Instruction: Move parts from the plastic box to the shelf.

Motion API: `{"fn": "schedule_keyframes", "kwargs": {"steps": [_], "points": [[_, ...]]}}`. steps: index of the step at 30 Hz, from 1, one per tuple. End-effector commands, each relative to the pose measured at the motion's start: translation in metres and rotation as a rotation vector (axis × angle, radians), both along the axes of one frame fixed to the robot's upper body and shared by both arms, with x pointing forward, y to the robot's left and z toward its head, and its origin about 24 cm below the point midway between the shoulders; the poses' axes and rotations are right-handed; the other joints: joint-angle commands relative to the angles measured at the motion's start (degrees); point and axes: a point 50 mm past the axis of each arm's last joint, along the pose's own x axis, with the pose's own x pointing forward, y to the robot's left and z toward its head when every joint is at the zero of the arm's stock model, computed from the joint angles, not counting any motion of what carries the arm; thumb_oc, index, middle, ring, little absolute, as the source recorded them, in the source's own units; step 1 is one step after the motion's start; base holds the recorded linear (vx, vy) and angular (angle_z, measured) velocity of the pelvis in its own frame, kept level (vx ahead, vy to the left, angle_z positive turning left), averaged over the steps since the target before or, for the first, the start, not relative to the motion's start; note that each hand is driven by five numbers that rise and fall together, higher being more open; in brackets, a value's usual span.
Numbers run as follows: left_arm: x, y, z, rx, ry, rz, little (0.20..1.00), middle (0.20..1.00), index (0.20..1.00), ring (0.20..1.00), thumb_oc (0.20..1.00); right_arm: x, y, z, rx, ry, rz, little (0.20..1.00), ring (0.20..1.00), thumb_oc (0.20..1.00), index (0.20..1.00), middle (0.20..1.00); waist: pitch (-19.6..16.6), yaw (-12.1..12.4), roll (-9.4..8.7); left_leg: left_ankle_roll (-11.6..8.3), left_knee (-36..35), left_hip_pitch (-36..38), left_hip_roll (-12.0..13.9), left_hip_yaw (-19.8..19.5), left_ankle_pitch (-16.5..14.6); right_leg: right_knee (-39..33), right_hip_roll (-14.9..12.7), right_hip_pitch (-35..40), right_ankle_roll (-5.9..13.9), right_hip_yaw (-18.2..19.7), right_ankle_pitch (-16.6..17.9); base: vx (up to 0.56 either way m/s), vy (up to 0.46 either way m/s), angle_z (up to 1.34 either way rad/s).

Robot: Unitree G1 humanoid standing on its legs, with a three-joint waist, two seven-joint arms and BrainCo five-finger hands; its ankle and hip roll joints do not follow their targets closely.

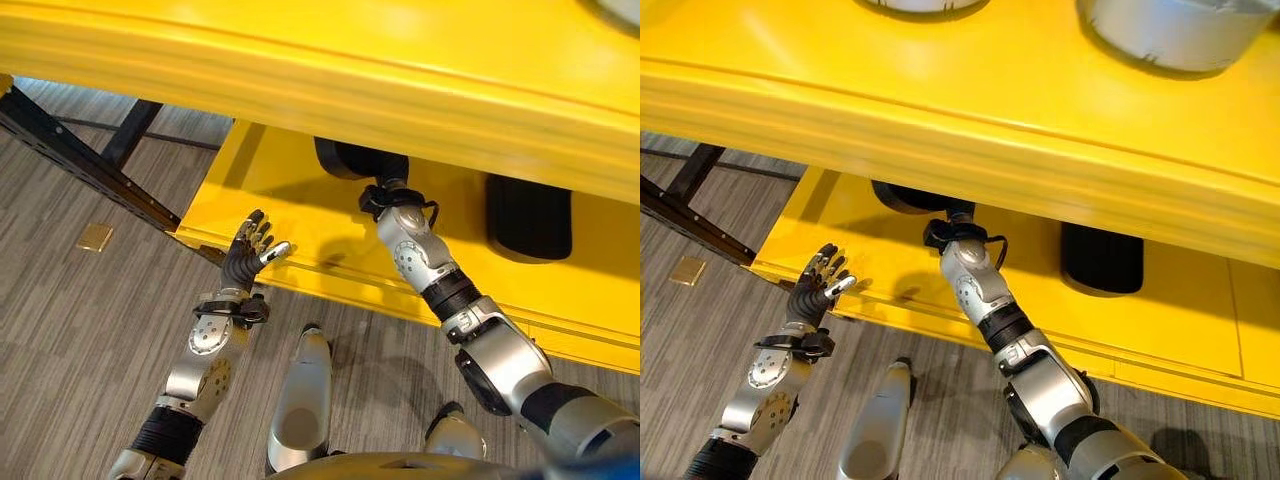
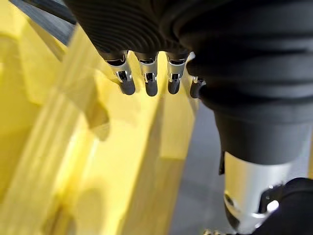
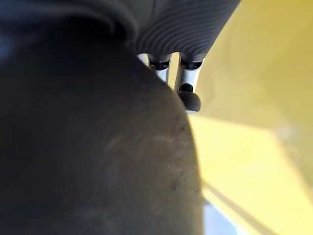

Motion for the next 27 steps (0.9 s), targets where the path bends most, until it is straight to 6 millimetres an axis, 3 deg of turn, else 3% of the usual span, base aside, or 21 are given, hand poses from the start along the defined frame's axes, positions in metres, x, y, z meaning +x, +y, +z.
{"fn": "schedule_keyframes", "kwargs": {"steps": [1,10,12,13,14,15,16,17,19,27], "points": [[0.007,-0.005,0.030,0.012,-0.152,-0.039,1.000,1.000,1.000,1.000,1.000,0.005,-0.003,0.049,0.101,-0.164,-0.061,0.200,0.200,0.200,0.200,0.200,-0.1,1.5,0.16,1.38,1.2,1.7,0.3,0.4,-0.9,12.2,0.3,-8.3,-0.08,4.1,-0.4,-0.07,0.028,0.10],[0.008,-0.017,0.038,-0.020,-0.192,-0.067,1.000,1.000,1.000,1.000,1.000,0.019,-0.020,0.044,0.101,-0.085,-0.186,0.200,0.200,0.200,0.200,0.200,1.9,2.2,2.64,1.97,4.3,-4.3,-0.8,-0.4,-0.7,15.8,0.4,-14.2,-0.87,4.6,-1.2,-0.06,0.019,0.04],[0.009,-0.019,0.038,-0.023,-0.192,-0.059,1.000,1.000,1.000,1.000,1.000,0.019,-0.021,0.041,0.035,-0.091,-0.199,0.200,0.200,0.200,0.200,0.200,2.6,1.9,3.17,2.09,6.4,-5.6,-1.0,-0.6,-2.9,18.3,0.3,-15.9,-0.66,5.6,-3.4,-0.02,0.015,0.01],[0.009,-0.019,0.038,-0.024,-0.194,-0.060,1.000,1.000,1.000,1.000,1.000,0.019,-0.021,0.041,0.034,-0.093,-0.200,0.200,0.200,0.200,0.200,0.200,2.6,1.8,3.20,2.30,5.9,-6.2,-1.2,-0.5,-1.2,17.8,0.2,-16.5,-1.20,5.4,-2.0,0.06,0.007,0.03],[0.009,-0.020,0.037,-0.023,-0.192,-0.059,1.000,1.000,1.000,1.000,1.000,0.019,-0.021,0.041,0.018,-0.095,-0.200,0.200,0.200,0.200,0.200,0.200,2.7,1.7,3.26,2.14,6.7,-5.9,-1.1,-0.6,-3.0,18.8,0.2,-16.4,-0.73,5.9,-3.6,-0.10,0.042,0.04],[0.009,-0.021,0.038,-0.025,-0.195,-0.058,1.000,1.000,1.000,1.000,1.000,0.018,-0.021,0.042,-0.006,-0.105,-0.202,0.200,0.200,0.200,0.200,0.200,2.9,1.5,3.33,2.37,6.4,-6.9,-1.4,-0.5,-1.3,18.4,0.1,-17.3,-1.36,5.9,-2.3,0.05,0.007,0.01],[0.009,-0.020,0.038,-0.025,-0.195,-0.055,1.000,1.000,1.000,1.000,1.000,0.018,-0.021,0.041,-0.024,-0.106,-0.206,0.200,0.200,0.200,0.200,0.200,2.9,1.4,3.32,2.25,7.4,-6.8,-1.2,-0.5,-3.2,19.5,0.3,-17.3,-0.97,6.3,-3.9,-0.10,0.032,-0.02],[0.009,-0.021,0.039,-0.025,-0.197,-0.056,1.000,1.000,1.000,1.000,1.000,0.018,-0.021,0.041,-0.025,-0.108,-0.207,0.200,0.200,0.200,0.200,0.200,3.0,1.4,3.34,2.46,6.9,-7.4,-1.4,-0.4,-1.5,18.9,0.1,-17.9,-1.51,6.0,-2.4,0.05,0.006,0.02],[0.008,-0.021,0.039,-0.034,-0.199,-0.042,1.000,1.000,1.000,1.000,1.000,0.016,-0.019,0.038,-0.122,-0.130,-0.204,0.200,0.200,0.200,0.200,0.200,3.4,0.4,3.07,2.35,8.6,-7.8,-0.9,-0.2,-3.7,20.9,0.4,-18.9,-1.44,7.1,-4.4,0.01,0.033,-0.01],[0.008,-0.018,0.041,-0.040,-0.214,-0.002,1.000,1.000,1.000,1.000,1.000,0.009,-0.018,0.032,-0.203,-0.170,-0.194,0.200,0.200,0.200,0.200,0.200,3.5,-1.3,2.19,2.19,11.2,-9.6,-0.5,0.0,-4.6,24.1,0.8,-21.8,-2.31,9.0,-5.9,-0.03,0.015,-0.03]]}}
